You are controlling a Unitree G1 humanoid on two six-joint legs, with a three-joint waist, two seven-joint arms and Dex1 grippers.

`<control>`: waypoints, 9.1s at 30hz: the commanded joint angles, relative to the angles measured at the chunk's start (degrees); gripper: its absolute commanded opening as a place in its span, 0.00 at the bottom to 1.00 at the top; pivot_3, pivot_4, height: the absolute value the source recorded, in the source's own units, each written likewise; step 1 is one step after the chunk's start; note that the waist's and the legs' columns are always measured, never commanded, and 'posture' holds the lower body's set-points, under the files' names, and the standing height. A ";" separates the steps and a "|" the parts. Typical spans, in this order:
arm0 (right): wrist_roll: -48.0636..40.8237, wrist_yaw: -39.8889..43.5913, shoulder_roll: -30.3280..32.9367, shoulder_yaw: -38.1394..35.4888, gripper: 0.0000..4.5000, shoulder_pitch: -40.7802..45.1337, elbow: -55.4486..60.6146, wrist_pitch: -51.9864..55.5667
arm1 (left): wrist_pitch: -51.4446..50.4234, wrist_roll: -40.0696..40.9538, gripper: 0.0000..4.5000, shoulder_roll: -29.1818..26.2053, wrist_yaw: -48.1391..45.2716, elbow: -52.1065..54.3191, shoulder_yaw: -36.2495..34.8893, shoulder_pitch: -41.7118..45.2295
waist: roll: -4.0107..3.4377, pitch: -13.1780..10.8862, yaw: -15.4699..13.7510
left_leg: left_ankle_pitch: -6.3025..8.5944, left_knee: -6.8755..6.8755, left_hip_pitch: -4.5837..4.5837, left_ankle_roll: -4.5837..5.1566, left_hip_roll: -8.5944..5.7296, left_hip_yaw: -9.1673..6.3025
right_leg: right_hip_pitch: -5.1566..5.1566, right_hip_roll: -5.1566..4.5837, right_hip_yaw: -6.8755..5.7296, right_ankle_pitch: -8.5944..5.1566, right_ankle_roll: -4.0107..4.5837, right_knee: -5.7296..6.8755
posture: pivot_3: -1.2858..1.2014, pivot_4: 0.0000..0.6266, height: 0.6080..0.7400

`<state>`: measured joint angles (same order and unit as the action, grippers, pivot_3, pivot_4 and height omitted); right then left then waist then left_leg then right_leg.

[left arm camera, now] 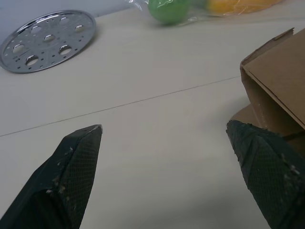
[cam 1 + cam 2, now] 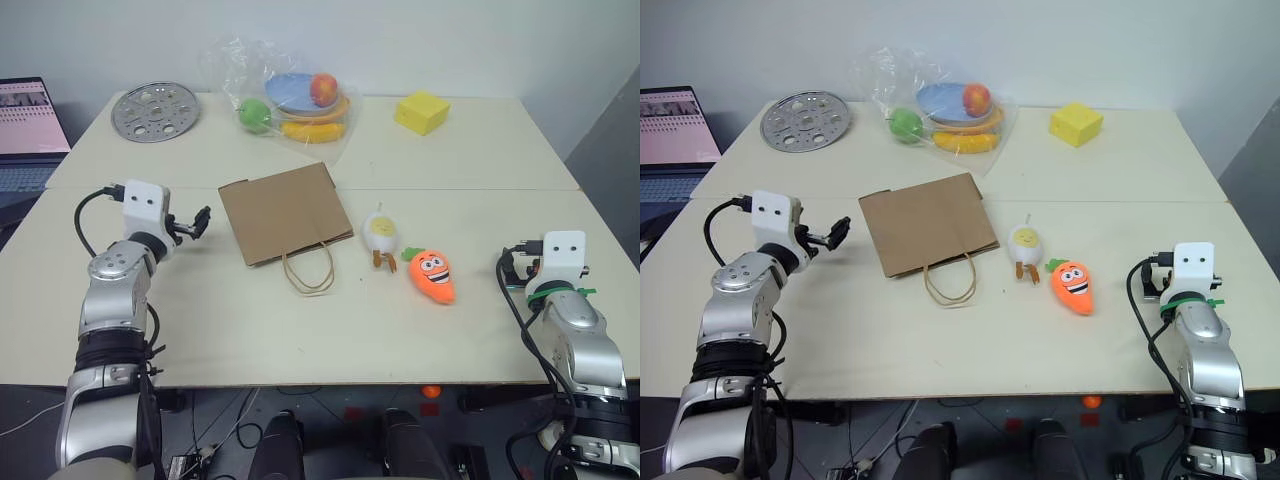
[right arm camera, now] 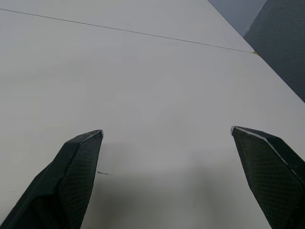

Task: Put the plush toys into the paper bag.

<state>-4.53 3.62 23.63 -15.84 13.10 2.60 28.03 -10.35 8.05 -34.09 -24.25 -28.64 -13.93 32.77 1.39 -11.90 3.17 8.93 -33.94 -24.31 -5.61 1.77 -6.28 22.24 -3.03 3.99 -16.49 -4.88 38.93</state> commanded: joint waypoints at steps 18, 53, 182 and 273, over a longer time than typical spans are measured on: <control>-3.09 7.46 3.47 -0.70 1.00 3.19 2.35 -1.42 | -1.46 4.62 0.99 -4.16 -7.29 11.63 -2.51 -4.94 | 0.00 0.00 0.13 | 0.00 0.00 0.00 0.00 0.01 0.02 | 0.00 0.00 0.02 0.00 0.00 -0.01 | 0.52 0.24 1.00; -32.32 30.64 15.16 1.02 1.00 -5.06 34.30 15.76 | -5.14 -2.45 0.95 -8.24 -42.08 38.82 33.27 -5.30 | -0.02 -0.03 -0.33 | 0.02 0.00 -0.13 0.01 0.02 0.03 | 0.03 0.00 0.03 -0.18 -0.20 -0.22 | 0.52 0.24 1.00; 6.14 15.68 -26.45 33.85 0.00 26.64 -29.44 -8.82 | -7.39 12.79 0.00 -6.03 -36.80 -9.53 4.88 43.28 | -0.01 -0.03 0.88 | 0.01 0.11 -0.11 0.01 0.01 -0.24 | 0.10 0.01 -0.27 -0.07 0.02 0.04 | 0.52 0.24 1.00; -6.24 15.68 -23.67 26.40 0.00 39.97 -14.69 11.39 | -37.99 30.77 0.00 -1.89 -39.76 27.50 7.06 24.08 | 0.02 -0.06 1.68 | 0.01 0.07 -0.39 0.01 0.02 -0.25 | 0.40 0.01 -0.26 -0.04 0.05 0.14 | 0.52 0.24 1.00</control>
<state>-10.74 19.69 0.80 12.11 51.06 -12.21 41.65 -47.91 37.16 -35.95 -64.81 -3.68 -4.97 56.43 1.41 -11.96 4.85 8.93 -33.86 -24.70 -5.60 1.79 -6.53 22.65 -3.02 3.72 -16.53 -4.83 39.07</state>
